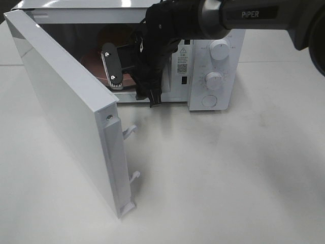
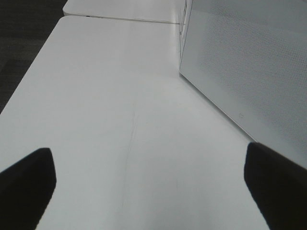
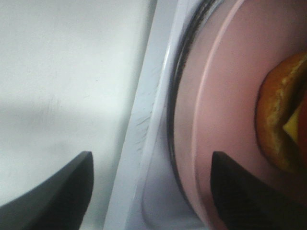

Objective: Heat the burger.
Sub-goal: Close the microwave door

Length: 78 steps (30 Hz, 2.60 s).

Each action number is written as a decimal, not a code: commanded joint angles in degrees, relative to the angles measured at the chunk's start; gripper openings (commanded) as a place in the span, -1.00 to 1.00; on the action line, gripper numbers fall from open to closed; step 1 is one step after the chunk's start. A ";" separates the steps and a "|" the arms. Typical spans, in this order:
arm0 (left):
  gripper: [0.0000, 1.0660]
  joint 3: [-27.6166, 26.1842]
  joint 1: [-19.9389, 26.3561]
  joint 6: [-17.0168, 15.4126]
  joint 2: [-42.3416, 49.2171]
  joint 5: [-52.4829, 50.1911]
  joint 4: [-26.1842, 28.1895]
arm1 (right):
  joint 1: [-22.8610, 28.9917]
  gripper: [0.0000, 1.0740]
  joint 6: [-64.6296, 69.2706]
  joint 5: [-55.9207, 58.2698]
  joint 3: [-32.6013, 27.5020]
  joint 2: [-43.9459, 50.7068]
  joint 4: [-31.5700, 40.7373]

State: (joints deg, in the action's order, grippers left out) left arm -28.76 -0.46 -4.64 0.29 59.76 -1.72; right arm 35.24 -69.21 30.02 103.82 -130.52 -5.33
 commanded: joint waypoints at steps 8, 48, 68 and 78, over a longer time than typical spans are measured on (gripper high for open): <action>0.88 0.11 0.06 0.06 1.26 -0.46 -0.11 | -0.23 0.47 0.57 -6.53 -9.45 6.99 -0.74; 0.88 0.11 0.06 0.06 1.26 -0.46 -0.11 | -0.97 0.42 15.99 -15.07 -38.67 33.00 -5.61; 0.88 0.11 0.06 0.06 1.26 -0.46 -0.11 | -0.97 0.42 44.00 -12.61 -50.59 48.13 -5.61; 0.88 0.11 0.06 0.06 1.26 -0.46 -0.11 | -0.97 0.42 64.17 0.52 -52.08 51.22 -5.61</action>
State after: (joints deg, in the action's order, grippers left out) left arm -28.76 -0.46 -4.64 0.29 59.76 -1.72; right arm 34.49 -8.88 26.47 51.91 -80.10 -10.77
